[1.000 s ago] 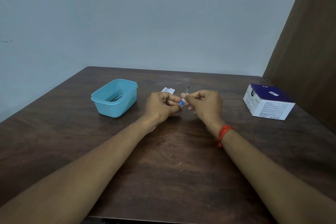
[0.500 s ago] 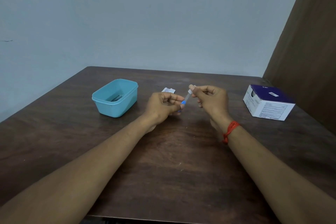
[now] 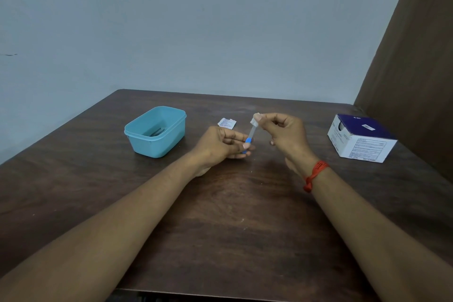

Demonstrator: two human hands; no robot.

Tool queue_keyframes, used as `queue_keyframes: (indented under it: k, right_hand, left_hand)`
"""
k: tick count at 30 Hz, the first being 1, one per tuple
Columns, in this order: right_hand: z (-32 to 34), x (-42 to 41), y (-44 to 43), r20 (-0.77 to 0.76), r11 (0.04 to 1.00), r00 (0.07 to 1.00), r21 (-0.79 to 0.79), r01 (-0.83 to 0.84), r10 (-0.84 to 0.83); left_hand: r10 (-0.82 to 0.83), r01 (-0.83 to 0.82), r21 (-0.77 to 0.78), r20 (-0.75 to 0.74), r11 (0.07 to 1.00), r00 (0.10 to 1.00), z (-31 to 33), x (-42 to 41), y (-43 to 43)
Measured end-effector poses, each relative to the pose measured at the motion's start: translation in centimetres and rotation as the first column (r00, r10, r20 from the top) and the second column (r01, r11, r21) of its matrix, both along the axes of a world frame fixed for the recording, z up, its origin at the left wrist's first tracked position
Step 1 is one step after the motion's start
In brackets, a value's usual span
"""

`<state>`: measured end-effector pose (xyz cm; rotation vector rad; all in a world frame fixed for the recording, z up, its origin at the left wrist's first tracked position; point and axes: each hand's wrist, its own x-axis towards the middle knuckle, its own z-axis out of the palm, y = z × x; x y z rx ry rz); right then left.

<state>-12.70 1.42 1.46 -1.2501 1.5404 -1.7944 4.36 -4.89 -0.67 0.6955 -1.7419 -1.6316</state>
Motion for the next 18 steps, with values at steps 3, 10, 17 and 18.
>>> queue_keyframes:
  k: [3, 10, 17, 18]
  right_hand:
    - [0.07, 0.12, 0.04, -0.001, 0.999, 1.000, -0.038, 0.021, -0.021]
    - [0.23, 0.26, 0.14, -0.027, 0.999, 1.000, -0.047, 0.007, -0.008]
    - [0.03, 0.20, -0.25, -0.102, 0.999, 0.994, -0.026, 0.047, -0.049]
    - [-0.01, 0.11, -0.24, -0.106, 0.998, 0.993, -0.022, 0.052, -0.054]
  left_hand:
    - [0.025, -0.025, -0.010, 0.000, 1.000, 1.000, -0.02, 0.04, 0.12]
    - [0.156, -0.149, -0.136, 0.045, 0.980, 0.987, 0.00, -0.05, 0.17]
    - [0.353, -0.266, -0.416, 0.147, 0.870, 0.924, 0.64, 0.19, 0.20]
    - [0.357, -0.276, -0.399, 0.145, 0.874, 0.923, 0.74, 0.27, 0.26]
